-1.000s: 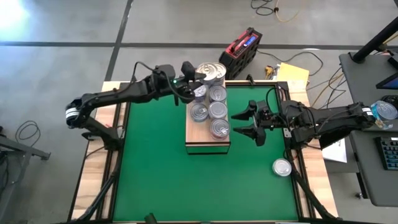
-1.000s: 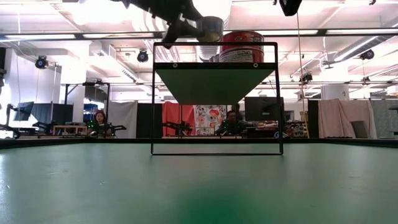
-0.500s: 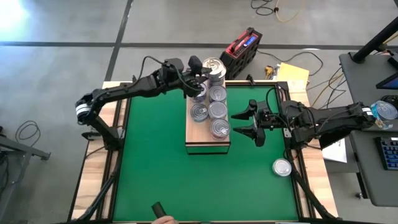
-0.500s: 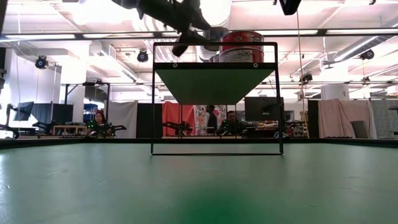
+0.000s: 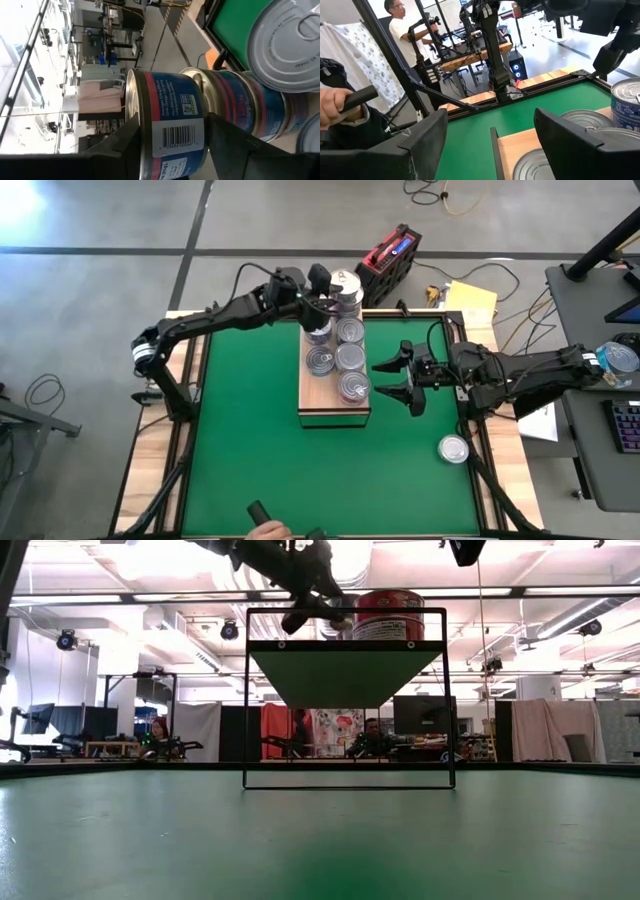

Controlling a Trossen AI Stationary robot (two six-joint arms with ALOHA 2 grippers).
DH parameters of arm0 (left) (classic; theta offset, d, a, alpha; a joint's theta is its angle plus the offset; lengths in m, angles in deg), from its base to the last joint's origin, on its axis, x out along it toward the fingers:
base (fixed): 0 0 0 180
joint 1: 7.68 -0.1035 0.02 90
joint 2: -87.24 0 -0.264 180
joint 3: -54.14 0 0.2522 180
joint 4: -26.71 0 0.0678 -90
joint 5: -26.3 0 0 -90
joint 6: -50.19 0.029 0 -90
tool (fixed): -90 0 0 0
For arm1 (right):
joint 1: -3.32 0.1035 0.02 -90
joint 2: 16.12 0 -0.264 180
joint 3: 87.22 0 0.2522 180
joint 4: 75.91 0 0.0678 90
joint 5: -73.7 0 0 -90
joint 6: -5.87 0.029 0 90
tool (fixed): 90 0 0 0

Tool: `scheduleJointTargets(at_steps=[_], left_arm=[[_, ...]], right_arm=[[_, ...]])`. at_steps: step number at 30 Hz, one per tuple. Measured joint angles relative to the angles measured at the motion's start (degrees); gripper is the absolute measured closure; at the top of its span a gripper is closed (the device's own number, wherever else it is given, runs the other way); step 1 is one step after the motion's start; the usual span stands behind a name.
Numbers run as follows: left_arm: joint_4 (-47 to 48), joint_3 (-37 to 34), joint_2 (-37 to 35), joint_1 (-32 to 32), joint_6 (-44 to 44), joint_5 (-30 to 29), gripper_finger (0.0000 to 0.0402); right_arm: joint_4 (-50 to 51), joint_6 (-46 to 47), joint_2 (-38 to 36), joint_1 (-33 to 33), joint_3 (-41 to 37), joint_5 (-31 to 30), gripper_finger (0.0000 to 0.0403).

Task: Stack canned seafood by type on shelf
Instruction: Stack the dark blue tuna can on top of the dark blue can on the shelf

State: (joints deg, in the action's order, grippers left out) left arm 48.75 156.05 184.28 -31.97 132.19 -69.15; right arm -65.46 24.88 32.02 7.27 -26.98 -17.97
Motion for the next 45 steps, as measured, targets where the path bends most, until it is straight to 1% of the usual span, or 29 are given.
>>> scheduleJointTargets(at_steps=[5,10,25,33,37,40,45], left_arm=[[0.55,0.05,0.17,-0.28,0.26,0.21,0.0243],[1.00,-0.34,0.24,-0.35,-0.05,1.84,0.0243],[0.96,-0.45,0.24,-0.68,-0.05,1.96,0.0243],[0.20,0.39,2.26,-0.68,-0.01,1.80,0.0243],[0.36,2.21,3.70,-0.63,-0.73,-0.77,0.0215],[0.85,3.08,4.14,-0.68,-2.06,-1.40,0.0193],[1.18,3.14,4.15,-0.68,-2.04,-1.58,0.0187]], right_arm=[[-0.02,-0.12,0.00,0.00,0.00,0.02,0.0110],[0.00,-0.18,0.00,0.00,0.00,0.02,0.0108],[-0.02,-0.57,0.00,0.00,0.00,0.02,0.0129],[-0.02,-1.05,0.00,0.00,0.00,0.02,0.0113],[0.03,-1.28,0.00,0.01,0.00,0.04,0.0103],[0.04,-1.89,0.00,0.00,0.00,0.04,0.0097],[0.08,-2.10,0.00,0.02,0.00,0.04,0.0092]])
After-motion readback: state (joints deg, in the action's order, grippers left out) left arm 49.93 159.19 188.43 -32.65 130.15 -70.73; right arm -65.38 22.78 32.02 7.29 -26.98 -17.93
